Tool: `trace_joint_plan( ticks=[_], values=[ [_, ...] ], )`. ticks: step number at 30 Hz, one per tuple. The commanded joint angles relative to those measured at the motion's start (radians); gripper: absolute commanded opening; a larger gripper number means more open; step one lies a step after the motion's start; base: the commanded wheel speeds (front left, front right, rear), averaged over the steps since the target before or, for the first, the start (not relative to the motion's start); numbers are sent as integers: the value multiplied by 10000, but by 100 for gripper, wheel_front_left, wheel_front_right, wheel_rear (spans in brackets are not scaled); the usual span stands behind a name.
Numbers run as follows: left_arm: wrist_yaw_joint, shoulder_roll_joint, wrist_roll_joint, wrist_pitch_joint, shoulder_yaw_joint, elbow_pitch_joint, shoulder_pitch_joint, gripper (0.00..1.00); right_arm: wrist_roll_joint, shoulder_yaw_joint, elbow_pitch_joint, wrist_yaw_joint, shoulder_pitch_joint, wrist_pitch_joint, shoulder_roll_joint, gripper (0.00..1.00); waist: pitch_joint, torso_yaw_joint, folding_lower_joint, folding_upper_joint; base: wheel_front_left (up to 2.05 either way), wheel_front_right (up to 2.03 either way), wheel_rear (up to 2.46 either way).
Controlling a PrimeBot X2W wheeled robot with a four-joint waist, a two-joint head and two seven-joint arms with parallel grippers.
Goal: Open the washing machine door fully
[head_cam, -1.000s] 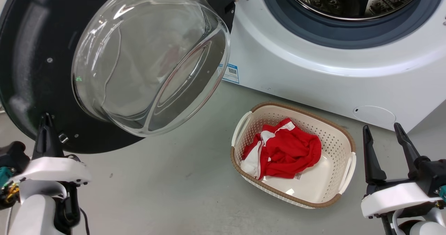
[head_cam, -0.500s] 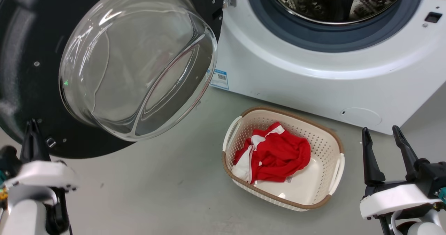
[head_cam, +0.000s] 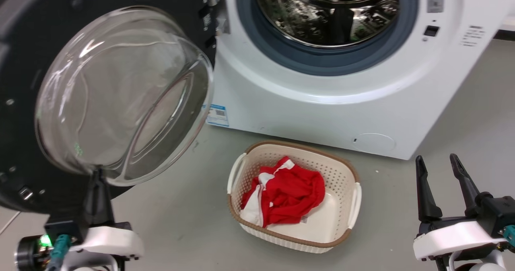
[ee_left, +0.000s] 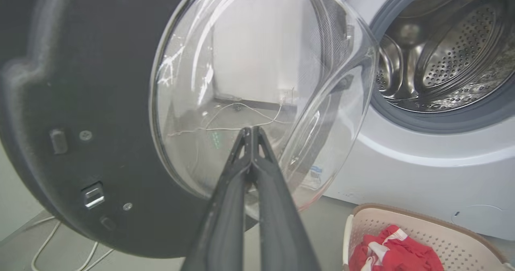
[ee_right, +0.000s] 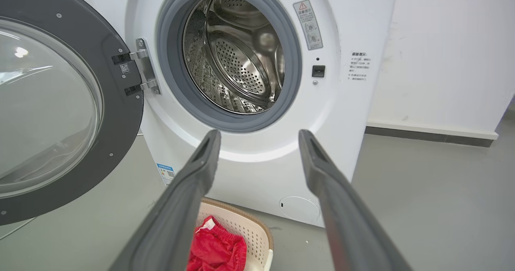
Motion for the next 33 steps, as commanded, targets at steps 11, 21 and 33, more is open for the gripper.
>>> trace_joint_plan(
  ticks=[11,21,33],
  values=[
    [-532,-513,225,-17,-1061,432,-803,0,-253,-46,-73,-7,-84,-120,14,100,-154,-1535,0,0,0,0,0],
    [-557,-758,414,-45,-1168,850,-1317,85,-133,56,8,-7,-172,-187,14,100,-61,-2303,0,0,0,0,0],
    [-610,-916,514,-50,-871,710,-1275,100,-33,67,154,-7,-207,-303,14,100,-27,-2386,0,0,0,0,0]
  ],
)
